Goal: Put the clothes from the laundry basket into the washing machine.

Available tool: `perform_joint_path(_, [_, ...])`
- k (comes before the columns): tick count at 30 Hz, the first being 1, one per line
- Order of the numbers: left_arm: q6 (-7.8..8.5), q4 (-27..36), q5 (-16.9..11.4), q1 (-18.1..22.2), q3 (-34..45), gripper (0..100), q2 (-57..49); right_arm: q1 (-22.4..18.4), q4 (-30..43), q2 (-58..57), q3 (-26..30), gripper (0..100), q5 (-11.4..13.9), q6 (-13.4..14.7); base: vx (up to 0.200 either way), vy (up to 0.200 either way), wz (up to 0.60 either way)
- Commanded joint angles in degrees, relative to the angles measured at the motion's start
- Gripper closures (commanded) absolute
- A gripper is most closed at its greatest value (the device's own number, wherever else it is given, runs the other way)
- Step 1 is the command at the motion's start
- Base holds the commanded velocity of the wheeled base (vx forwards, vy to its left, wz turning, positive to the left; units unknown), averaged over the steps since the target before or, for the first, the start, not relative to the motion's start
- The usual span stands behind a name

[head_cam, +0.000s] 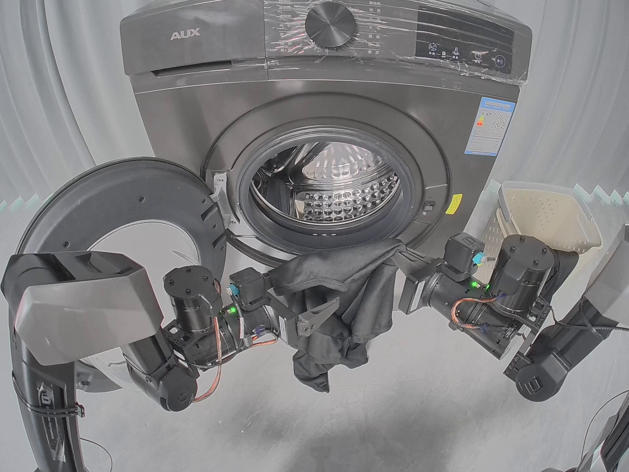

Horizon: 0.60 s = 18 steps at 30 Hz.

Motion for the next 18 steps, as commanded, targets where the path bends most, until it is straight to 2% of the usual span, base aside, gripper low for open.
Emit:
perform_joint_path(1, [0.05,0.0,0.1,0.7,0.3,0,2.1,0.0,0.1,-0.8,-0.7,100,-0.2,0.0,0.0,0.0,0.0])
perform_joint_path(15, [0.58,-0.1,0.1,2.7,0.6,0,6.3,0.0,0.1,-1.2,-1.4,100,-0.4,0.0,0.0,0.0,0.0])
perform_joint_path(18, [1.98,-0.1,0.1,2.7,0.6,0,7.5,0.0,0.2,-1.8,-1.3,100,-0.4,0.0,0.0,0.0,0.0])
